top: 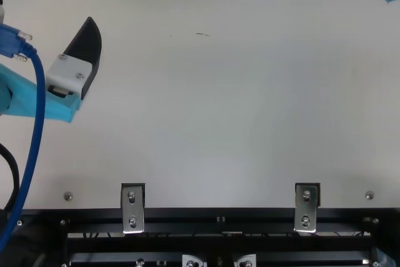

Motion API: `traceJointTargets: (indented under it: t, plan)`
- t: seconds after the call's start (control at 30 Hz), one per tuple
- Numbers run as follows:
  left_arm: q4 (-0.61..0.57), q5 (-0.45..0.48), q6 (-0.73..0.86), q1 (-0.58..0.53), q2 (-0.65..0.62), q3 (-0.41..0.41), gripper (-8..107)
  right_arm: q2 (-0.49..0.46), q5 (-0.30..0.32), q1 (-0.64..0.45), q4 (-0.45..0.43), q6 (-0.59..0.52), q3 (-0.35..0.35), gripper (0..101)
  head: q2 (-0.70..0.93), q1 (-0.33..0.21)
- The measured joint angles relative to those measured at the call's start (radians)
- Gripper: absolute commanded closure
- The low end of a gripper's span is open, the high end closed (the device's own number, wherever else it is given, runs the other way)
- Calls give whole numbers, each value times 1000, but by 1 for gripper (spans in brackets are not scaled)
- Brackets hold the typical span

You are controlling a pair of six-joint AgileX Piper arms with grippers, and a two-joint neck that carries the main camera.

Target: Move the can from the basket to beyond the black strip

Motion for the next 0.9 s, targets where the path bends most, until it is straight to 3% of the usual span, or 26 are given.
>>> traceJointTargets:
  t: [0.27, 0.6, 0.9]
  plan:
    - [52, -19, -23, -4, -27, -9, 9, -59, -7, 48, -89, 121, 25, 0, 0, 0]
    - [114, -77, -100, -18, -138, 43, 9, -197, -69, 86, -200, 262, 149, 0, 0, 0]
    - [104, -90, -146, -36, -248, 103, 9, -311, -106, 80, -183, 318, 265, 0, 0, 0]
